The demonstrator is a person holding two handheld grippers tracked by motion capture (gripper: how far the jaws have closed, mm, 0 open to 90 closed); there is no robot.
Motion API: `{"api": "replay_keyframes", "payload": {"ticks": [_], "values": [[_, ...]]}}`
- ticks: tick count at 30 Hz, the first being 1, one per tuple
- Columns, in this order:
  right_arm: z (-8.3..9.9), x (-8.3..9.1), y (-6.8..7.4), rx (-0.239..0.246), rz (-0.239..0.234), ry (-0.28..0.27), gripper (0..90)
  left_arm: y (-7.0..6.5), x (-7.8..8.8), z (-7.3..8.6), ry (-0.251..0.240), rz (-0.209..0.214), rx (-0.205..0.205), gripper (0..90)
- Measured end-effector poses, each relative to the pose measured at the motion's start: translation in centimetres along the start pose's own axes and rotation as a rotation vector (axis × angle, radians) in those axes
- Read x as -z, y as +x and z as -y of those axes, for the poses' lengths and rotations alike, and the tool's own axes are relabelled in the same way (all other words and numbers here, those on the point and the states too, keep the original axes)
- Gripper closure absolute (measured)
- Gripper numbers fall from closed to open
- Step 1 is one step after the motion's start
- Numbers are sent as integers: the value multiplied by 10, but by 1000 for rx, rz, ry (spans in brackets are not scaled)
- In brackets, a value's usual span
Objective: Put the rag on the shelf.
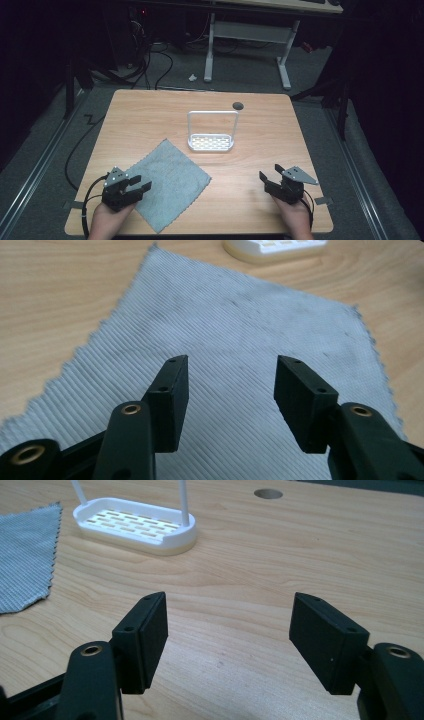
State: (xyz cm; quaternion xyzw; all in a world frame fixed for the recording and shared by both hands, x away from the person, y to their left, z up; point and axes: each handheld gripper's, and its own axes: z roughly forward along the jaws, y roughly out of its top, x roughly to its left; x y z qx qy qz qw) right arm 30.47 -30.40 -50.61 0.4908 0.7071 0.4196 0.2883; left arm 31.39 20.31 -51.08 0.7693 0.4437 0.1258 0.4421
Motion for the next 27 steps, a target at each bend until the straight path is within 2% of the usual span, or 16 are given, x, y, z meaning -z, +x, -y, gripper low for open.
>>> {"api": "replay_keyframes", "payload": {"ticks": [2,3,4,5,6,7,9,11,15,17,18,20,21,25,27], "values": [[4,2,1,0,-4,18,333,-12,2,9,26,9,-46,546],[4,2,1,0,-4,18,333,-12,2,9,26,9,-46,597],[5,2,3,13,1,24,333,-15,2,11,44,7,-69,597],[5,3,4,16,8,30,333,-17,0,12,54,6,-83,640],[2,3,6,19,13,26,336,-18,-1,14,59,24,-74,751],[1,3,8,24,14,24,337,-20,-5,15,89,38,-80,790],[0,3,12,38,9,26,343,-22,-8,16,104,36,-90,878],[0,2,15,44,0,35,361,-26,-14,19,144,24,-136,899],[0,1,17,44,-15,50,392,-31,-16,18,146,25,-150,899],[1,0,18,35,-31,61,445,-38,-19,18,157,49,-176,899],[1,1,19,32,-34,60,453,-48,-23,17,163,77,-195,899],[2,3,20,39,-37,62,479,-58,-27,16,172,101,-219,898],[2,4,21,40,-36,60,479,-58,-27,16,172,101,-219,899],[5,5,21,34,-48,68,468,-75,-38,14,168,154,-226,898],[5,4,21,32,-55,74,464,-79,-40,13,168,161,-235,899]]}}
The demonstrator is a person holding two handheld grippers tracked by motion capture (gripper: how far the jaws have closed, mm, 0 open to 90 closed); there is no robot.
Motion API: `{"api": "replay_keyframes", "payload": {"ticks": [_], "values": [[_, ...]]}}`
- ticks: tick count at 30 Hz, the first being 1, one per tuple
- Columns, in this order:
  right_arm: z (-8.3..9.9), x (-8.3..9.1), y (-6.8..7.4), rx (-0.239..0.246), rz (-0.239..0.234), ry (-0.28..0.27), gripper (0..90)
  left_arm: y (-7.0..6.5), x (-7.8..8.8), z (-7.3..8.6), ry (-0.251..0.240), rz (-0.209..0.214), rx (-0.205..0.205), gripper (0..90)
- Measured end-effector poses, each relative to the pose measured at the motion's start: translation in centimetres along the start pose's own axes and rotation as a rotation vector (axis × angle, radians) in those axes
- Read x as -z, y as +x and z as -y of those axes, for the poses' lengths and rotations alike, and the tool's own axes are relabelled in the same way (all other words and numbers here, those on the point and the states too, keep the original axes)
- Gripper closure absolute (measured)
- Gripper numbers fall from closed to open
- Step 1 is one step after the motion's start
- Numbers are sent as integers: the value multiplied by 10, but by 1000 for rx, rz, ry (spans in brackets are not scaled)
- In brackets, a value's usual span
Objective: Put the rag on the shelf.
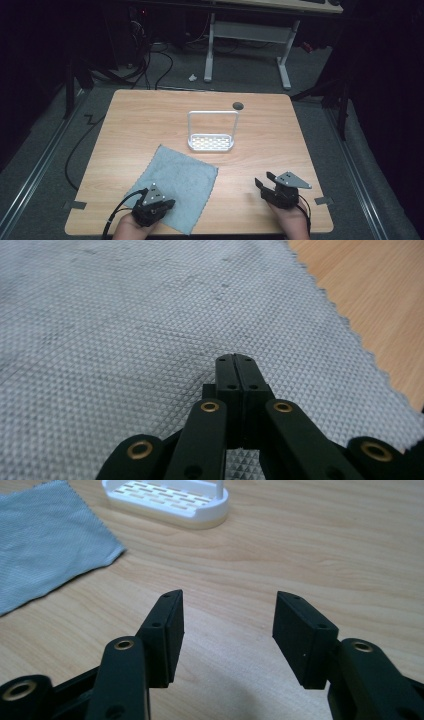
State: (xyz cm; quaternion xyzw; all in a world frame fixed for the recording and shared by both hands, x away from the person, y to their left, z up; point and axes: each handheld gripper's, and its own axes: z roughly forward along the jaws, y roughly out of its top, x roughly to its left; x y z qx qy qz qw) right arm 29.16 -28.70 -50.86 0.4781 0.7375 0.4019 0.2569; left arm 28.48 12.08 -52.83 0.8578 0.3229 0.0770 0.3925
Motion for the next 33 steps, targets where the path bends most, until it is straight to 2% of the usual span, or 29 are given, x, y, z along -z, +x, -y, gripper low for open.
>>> {"api": "replay_keyframes", "payload": {"ticks": [1,2,3,4,5,6,7,8,9,10,11,12,13,14,15,16,17,18,19,20,21,22,24,25,28,30,33], "values": [[1,-1,2,12,1,2,452,-3,-1,-3,-12,11,-15,898],[0,-1,3,26,-7,1,454,-2,2,-5,-28,2,-22,896],[-1,-2,6,38,-19,4,454,2,9,-7,-49,-27,-22,865],[-3,-3,9,52,-30,4,459,2,9,-7,-49,-27,-22,845],[-5,-4,13,58,-42,7,482,18,29,-6,-116,-92,30,831],[-5,-4,13,58,-42,7,482,18,29,-6,-116,-92,30,833],[-7,-6,17,66,-56,8,529,30,38,-3,-121,-161,32,833],[-8,-7,22,74,-72,7,567,40,43,2,-106,-216,42,839],[-11,-11,32,86,-109,15,647,58,44,13,-18,-300,66,882],[-11,-14,38,95,-128,22,698,64,45,18,1,-296,88,898],[-11,-14,38,95,-128,22,698,64,45,18,1,-296,88,898],[-13,-18,44,123,-156,35,753,67,45,21,11,-283,104,898],[-14,-27,57,163,-211,69,847,67,43,23,39,-285,98,898],[-14,-27,57,163,-211,69,847,67,43,23,39,-285,98,898],[-17,-37,72,213,-257,99,900,66,43,24,33,-284,104,899],[-19,-41,79,235,-274,107,900,64,43,24,33,-281,103,898],[-19,-41,79,235,-274,107,900,64,43,24,33,-281,103,898],[-23,-49,91,264,-304,119,900,58,41,24,28,-258,96,898],[-23,-49,91,264,-304,119,900,58,41,24,28,-258,96,898],[-25,-52,97,283,-312,124,900,54,39,23,29,-247,82,898],[-26,-57,104,315,-322,139,900,44,35,21,31,-214,53,898],[-26,-57,104,315,-322,139,900,44,35,21,31,-214,53,898],[-23,-63,105,332,-309,179,900,34,30,18,32,-174,18,898],[-21,-65,102,319,-301,201,900,26,26,16,33,-143,-6,898],[-20,-61,98,331,-260,203,900,22,24,14,29,-98,-8,898],[-18,-59,97,325,-259,205,900,22,23,14,29,-84,-11,897],[-14,-52,89,304,-257,202,900,20,20,13,23,-28,-4,895]]}}
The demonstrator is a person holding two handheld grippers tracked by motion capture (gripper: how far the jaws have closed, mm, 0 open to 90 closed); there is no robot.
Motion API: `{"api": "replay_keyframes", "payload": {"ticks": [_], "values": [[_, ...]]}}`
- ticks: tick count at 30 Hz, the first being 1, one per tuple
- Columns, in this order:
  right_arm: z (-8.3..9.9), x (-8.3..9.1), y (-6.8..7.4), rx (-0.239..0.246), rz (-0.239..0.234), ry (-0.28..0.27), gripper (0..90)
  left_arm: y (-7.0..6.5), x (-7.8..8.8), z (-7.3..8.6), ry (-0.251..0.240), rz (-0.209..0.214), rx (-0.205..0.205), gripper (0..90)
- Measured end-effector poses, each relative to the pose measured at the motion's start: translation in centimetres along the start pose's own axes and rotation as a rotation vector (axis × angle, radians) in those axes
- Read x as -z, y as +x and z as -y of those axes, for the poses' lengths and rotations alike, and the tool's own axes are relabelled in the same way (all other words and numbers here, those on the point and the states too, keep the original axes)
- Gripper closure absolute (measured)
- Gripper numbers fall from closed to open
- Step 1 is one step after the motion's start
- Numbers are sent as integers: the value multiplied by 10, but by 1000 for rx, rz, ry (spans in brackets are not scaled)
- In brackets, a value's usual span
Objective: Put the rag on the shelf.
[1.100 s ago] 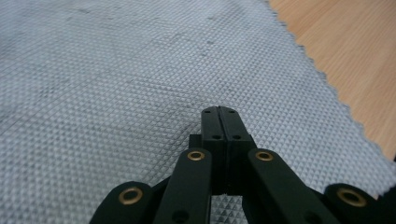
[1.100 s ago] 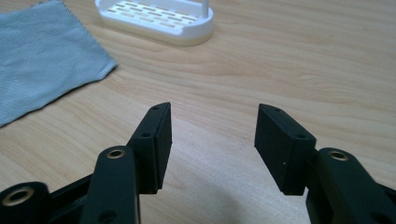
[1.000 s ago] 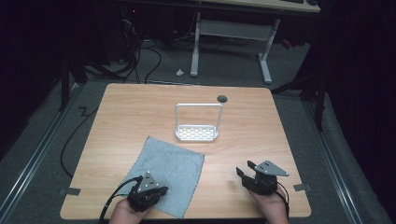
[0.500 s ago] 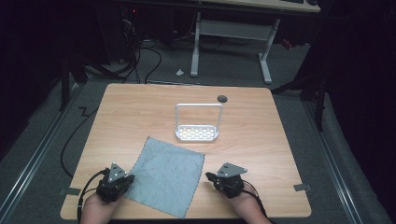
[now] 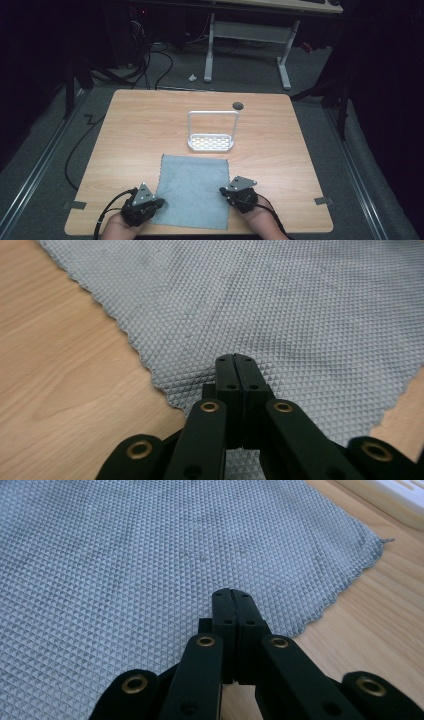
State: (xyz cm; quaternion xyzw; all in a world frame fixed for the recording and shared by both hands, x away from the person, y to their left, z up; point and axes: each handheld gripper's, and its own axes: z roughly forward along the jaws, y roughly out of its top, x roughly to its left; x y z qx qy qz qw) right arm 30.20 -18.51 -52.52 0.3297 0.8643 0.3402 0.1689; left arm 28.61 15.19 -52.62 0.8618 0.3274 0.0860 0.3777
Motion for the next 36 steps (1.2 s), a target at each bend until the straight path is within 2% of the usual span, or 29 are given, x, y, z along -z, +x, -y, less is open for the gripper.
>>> {"api": "replay_keyframes", "payload": {"ticks": [1,2,3,5,6,7,10,12,13,14,15,16,17,18,19,22,24,25,26,27,29,30,31,32,33,35,36], "values": [[7,7,-4,-16,-4,-3,900,-3,-3,-3,2,29,-1,892],[11,10,-6,-15,-7,-5,900,-3,-3,-3,2,29,-1,887],[15,14,-8,-11,-11,-7,900,-11,-8,-8,19,61,-35,883],[19,17,-11,-8,-17,-9,900,-14,-11,-11,24,76,-40,884],[25,22,-18,-18,-30,-15,900,-14,-18,-16,20,131,-13,885],[28,24,-21,-24,-28,-20,900,-13,-21,-17,11,141,0,886],[29,25,-27,-32,-26,-11,900,-12,-24,-18,-7,138,6,890],[26,24,-32,-23,-7,6,900,-12,-24,-21,-6,116,-7,878],[24,23,-40,-45,-9,11,900,-8,-22,-22,-33,101,21,819],[24,23,-40,-45,-9,11,900,-8,-22,-22,-33,101,21,803],[25,23,-42,-69,-19,12,900,-4,-20,-22,-53,88,50,803],[26,24,-38,-66,-2,9,900,2,-17,-22,-95,49,83,750],[26,24,-38,-66,-2,9,900,2,-17,-22,-95,49,83,714],[26,25,-35,-52,11,14,900,6,-15,-23,-113,31,95,714],[27,26,-28,-28,34,17,900,12,-13,-26,-136,4,122,658],[27,28,-24,-14,48,20,900,15,-13,-28,-155,-20,127,581],[29,29,-21,-23,54,14,900,18,-18,-31,-165,-35,135,533],[31,29,-20,-28,57,7,890,20,-21,-33,-173,-55,126,533],[33,31,-19,-46,50,-8,840,23,-25,-36,-169,-78,123,526],[35,33,-18,-51,63,-25,836,31,-34,-43,-152,-103,124,529],[34,37,-17,-64,65,-45,833,41,-45,-51,-117,-120,143,539],[34,37,-17,-64,65,-45,833,41,-45,-51,-117,-120,143,543],[32,35,-16,-62,79,-45,814,49,-54,-58,-107,-129,171,546],[32,35,-16,-62,79,-45,814,49,-54,-58,-107,-129,171,556],[28,30,-19,-68,111,-28,812,55,-62,-66,-90,-103,220,560],[27,28,-22,-84,120,-29,812,54,-64,-71,-85,-95,232,560],[29,28,-25,-92,133,-30,808,51,-64,-74,-89,-103,220,560]]}}
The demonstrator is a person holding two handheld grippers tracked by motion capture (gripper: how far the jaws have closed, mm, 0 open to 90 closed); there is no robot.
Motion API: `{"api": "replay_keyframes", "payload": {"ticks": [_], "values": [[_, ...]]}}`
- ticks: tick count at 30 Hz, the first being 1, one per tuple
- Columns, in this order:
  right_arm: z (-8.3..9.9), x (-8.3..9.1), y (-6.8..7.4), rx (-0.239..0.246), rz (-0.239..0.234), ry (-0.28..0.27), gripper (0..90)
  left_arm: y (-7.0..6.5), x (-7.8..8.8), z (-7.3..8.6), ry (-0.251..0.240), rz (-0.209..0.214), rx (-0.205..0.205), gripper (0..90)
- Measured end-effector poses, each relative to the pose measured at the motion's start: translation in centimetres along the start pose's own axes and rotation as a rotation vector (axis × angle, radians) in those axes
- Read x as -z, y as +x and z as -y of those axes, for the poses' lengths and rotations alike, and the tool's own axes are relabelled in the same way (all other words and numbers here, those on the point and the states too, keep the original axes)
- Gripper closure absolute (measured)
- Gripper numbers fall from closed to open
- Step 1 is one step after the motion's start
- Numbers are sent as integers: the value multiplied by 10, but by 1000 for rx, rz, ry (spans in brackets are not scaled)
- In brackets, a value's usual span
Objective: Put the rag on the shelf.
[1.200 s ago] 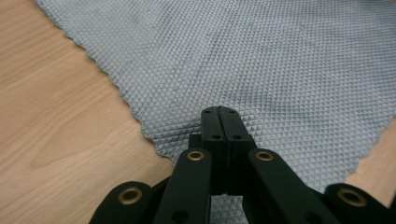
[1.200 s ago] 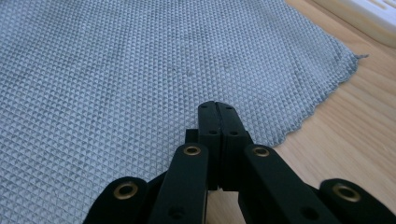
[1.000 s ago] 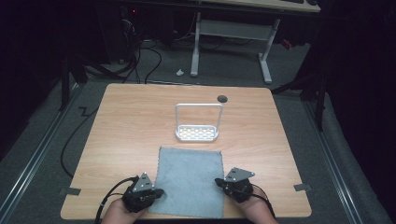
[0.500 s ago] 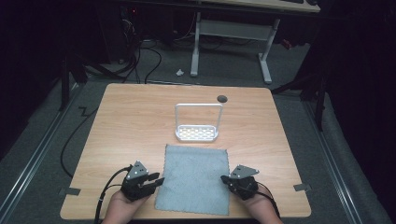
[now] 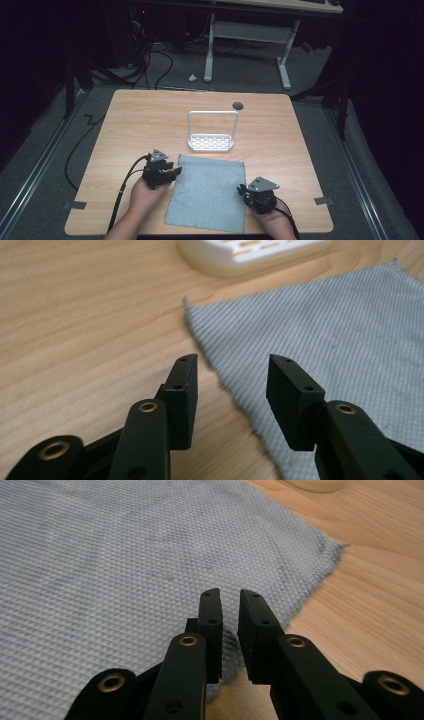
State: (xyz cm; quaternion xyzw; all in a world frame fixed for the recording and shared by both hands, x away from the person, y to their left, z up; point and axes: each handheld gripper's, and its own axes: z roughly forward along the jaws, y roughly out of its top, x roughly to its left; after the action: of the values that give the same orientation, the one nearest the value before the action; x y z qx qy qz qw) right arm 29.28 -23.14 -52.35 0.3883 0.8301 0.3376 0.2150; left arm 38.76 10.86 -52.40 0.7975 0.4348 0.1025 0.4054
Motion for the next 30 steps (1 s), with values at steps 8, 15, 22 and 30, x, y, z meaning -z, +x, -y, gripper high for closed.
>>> {"api": "replay_keyframes", "payload": {"ticks": [8,15,22,30], "values": [[2,1,-3,10,-12,-7,816,-52,11,8,43,12,-170,730],[1,-1,-1,9,-2,22,900,-54,8,22,77,-1,-203,894],[7,3,-2,-18,-37,16,900,-64,23,38,76,45,-196,851],[12,35,-7,-102,-61,-168,774,-15,14,5,12,-99,-61,642]]}}
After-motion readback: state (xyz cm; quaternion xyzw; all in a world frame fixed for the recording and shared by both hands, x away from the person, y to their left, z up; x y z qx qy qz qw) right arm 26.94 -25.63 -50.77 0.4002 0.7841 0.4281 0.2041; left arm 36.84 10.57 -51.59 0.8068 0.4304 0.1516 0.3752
